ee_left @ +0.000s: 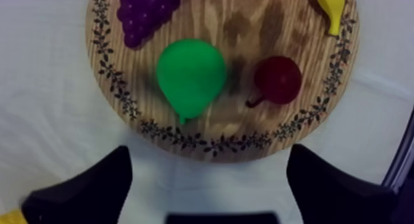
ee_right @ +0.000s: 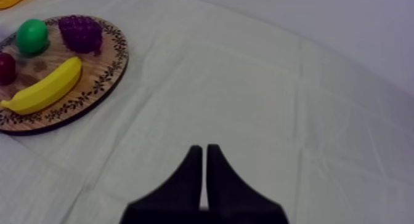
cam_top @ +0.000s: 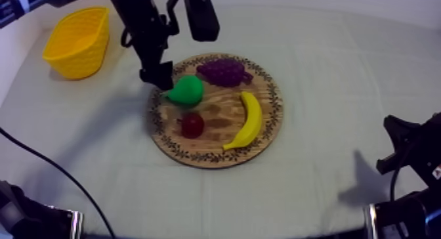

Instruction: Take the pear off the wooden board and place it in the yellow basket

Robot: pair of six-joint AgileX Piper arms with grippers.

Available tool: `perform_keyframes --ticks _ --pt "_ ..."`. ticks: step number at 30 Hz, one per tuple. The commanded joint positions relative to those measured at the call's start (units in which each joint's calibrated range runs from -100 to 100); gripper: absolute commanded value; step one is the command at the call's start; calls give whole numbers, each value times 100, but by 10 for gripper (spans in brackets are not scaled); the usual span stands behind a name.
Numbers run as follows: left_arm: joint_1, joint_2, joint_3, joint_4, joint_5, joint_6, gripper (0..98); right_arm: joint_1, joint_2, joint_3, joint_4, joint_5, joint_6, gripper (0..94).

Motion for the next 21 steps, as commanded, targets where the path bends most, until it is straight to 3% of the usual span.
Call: perform_keyframes --ticks 1,21 --pt "8 200 1 2 -108 16 936 1 -4 -5 -1 4 -1 4" --pt "-123 2027 -874 104 -379 -30 918 1 -4 -5 -1 4 -1 4"
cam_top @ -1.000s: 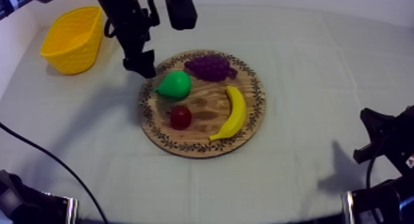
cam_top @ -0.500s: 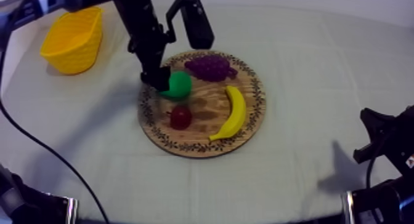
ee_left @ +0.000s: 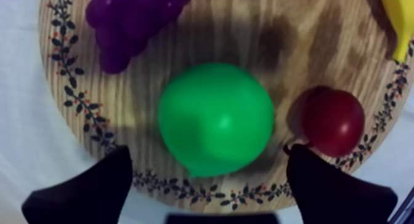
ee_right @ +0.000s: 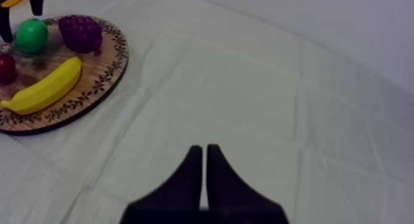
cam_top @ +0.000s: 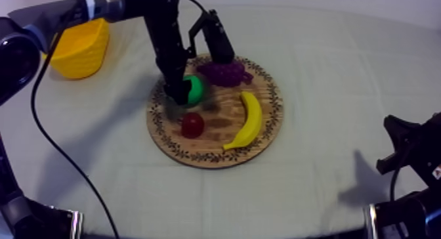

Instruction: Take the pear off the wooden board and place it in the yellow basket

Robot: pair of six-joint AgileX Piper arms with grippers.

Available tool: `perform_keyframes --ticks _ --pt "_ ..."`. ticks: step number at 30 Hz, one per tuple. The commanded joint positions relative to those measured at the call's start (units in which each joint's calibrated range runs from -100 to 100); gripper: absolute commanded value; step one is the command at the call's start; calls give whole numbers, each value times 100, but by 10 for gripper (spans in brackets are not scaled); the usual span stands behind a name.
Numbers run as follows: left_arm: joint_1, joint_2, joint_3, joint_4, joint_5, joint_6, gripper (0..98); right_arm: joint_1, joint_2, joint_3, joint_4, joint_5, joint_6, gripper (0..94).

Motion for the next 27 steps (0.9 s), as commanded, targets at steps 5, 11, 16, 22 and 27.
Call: perform_keyframes --ticks 5,11,16,22,27 --pt "-19 430 -240 25 -13 2 898 1 -4 -5 -1 4 -2 4" --pt "-13 637 -282 86 -87 41 816 1 -4 -5 -1 4 -2 4" --pt "-15 667 -238 167 -241 107 652 1 -4 -5 -1 4 -2 4" --pt "17 627 -182 208 -404 203 488 1 -4 -5 -1 4 -2 4" --pt "32 555 -104 228 -458 248 432 1 -4 -5 -1 4 -2 4"
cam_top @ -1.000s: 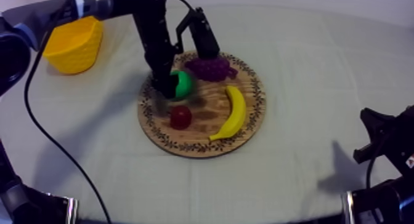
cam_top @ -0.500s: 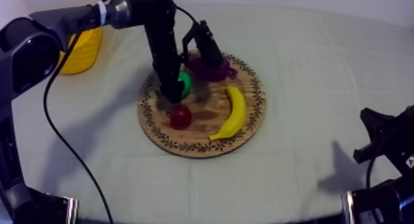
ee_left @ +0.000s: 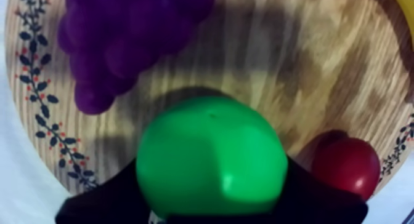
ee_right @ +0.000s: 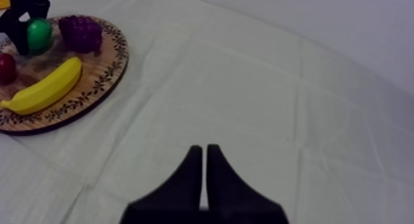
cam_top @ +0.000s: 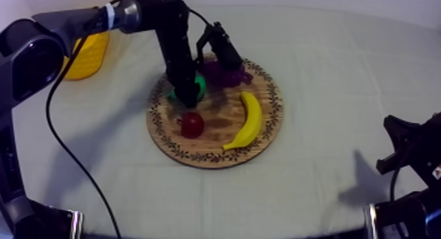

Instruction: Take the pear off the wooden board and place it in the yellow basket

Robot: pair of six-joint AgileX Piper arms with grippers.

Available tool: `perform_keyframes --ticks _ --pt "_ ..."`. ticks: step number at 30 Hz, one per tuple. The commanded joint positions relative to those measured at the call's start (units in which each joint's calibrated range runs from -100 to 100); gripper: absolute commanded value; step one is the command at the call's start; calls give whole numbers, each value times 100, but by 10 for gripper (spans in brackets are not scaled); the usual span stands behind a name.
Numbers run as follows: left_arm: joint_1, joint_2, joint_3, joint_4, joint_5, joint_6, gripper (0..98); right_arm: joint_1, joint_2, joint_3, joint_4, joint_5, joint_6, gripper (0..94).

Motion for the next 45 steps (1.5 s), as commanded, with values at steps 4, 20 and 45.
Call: perform_keyframes --ticks 4,20,45 --pt "0 -201 164 6 -18 28 430 1 -4 -5 -1 4 -2 4" --pt "76 -2532 251 -92 489 230 483 1 -4 -5 -1 4 -2 4" --pt "-1843 -3309 -641 -335 946 456 511 1 -4 -5 -1 4 -2 4"
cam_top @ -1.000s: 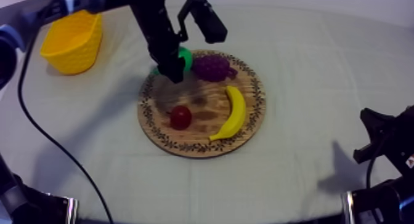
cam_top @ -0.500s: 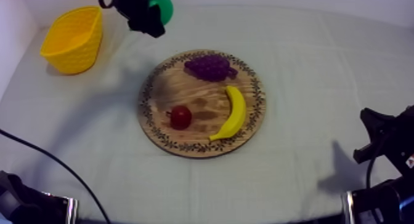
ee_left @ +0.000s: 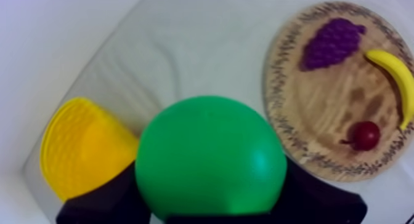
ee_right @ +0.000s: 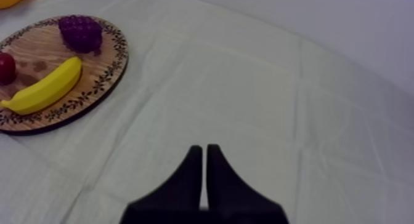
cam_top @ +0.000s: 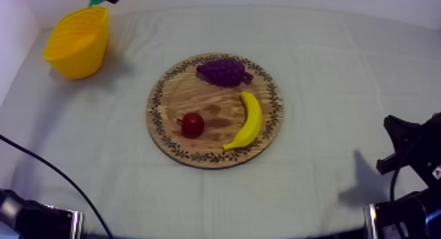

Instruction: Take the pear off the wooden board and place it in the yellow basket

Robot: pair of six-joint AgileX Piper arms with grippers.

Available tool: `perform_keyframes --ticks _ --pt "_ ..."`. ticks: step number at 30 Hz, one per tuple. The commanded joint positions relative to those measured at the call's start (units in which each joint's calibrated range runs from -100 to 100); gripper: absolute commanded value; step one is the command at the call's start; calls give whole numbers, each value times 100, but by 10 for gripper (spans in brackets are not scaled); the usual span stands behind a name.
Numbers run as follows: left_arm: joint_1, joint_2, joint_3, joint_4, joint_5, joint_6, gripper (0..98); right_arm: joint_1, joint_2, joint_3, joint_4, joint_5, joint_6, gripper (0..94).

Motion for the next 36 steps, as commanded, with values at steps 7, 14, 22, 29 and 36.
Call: perform_keyframes --ticks 7,14,22,29,36 --pt "-1174 246 -149 45 -94 132 523 1 -4 -5 -1 4 1 4" --pt "-1641 566 -302 200 -137 342 543 1 -4 -5 -1 4 1 4" --pt "-1843 1049 -358 326 -363 564 551 1 -4 -5 -1 4 1 4" --pt "-1836 1780 -304 345 -865 579 548 1 -4 -5 -1 4 1 4" --pt "-1773 2628 -628 383 -1138 490 631 1 -4 -5 -1 4 1 4"
